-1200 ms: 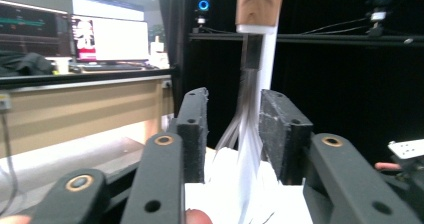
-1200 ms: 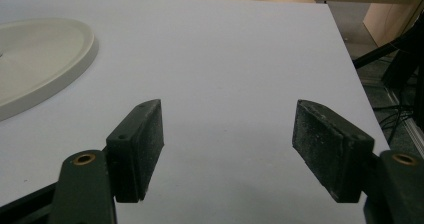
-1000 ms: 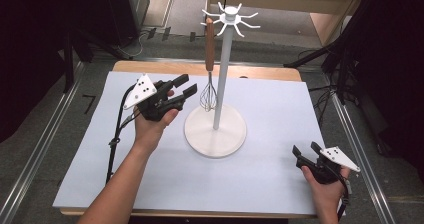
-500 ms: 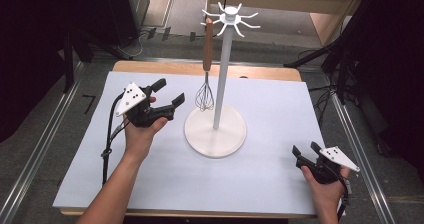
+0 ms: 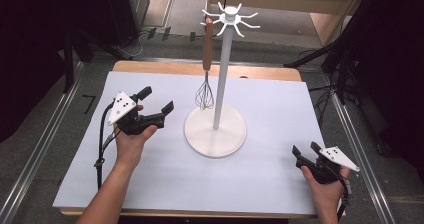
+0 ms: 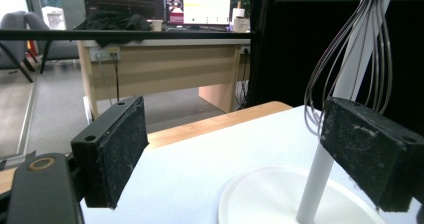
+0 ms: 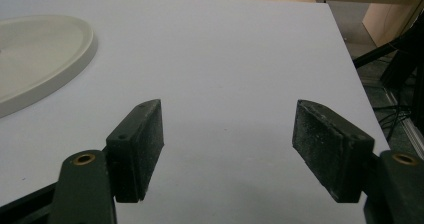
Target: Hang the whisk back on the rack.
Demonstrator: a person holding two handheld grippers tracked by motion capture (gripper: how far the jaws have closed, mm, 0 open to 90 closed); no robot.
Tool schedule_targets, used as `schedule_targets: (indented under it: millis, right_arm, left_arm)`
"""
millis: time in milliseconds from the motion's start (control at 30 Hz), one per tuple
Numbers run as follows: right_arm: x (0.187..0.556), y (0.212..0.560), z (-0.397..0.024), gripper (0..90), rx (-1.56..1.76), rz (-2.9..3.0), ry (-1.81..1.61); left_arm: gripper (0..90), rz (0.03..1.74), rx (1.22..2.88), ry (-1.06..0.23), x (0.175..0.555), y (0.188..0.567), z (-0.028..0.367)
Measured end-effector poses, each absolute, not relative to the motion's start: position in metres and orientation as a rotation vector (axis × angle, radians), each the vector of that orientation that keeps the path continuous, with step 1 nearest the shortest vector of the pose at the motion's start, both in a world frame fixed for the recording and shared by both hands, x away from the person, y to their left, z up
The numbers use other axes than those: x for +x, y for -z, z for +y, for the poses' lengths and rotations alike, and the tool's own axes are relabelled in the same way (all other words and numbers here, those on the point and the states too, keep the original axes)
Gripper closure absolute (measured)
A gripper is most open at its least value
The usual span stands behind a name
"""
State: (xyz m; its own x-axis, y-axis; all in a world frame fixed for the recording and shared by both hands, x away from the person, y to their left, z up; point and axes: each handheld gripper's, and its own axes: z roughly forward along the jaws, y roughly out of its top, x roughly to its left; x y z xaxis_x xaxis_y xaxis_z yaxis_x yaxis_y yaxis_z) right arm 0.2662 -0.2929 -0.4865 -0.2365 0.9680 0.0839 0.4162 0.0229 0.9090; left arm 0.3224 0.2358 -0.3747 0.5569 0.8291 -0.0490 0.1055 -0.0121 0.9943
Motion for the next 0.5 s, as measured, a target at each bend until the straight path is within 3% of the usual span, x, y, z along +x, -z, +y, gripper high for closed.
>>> schedule_targets:
  millis: [100,200,500]
  right_arm:
    - [0.266,0.486,-0.293,27.3,1.417,1.707,-1.185]
    - [0.266,0.486,-0.293,18.1,1.428,1.697,-1.178]
    - [0.265,0.486,-0.292,14.7,1.417,1.695,-1.178]
  left_arm:
    - [12.2,0.861,1.507,-0.710,0.319,0.381,0.241]
    - [12.4,0.879,1.510,-0.709,0.316,0.387,0.247]
    - [13.3,0.942,1.507,-0.718,0.305,0.403,0.269]
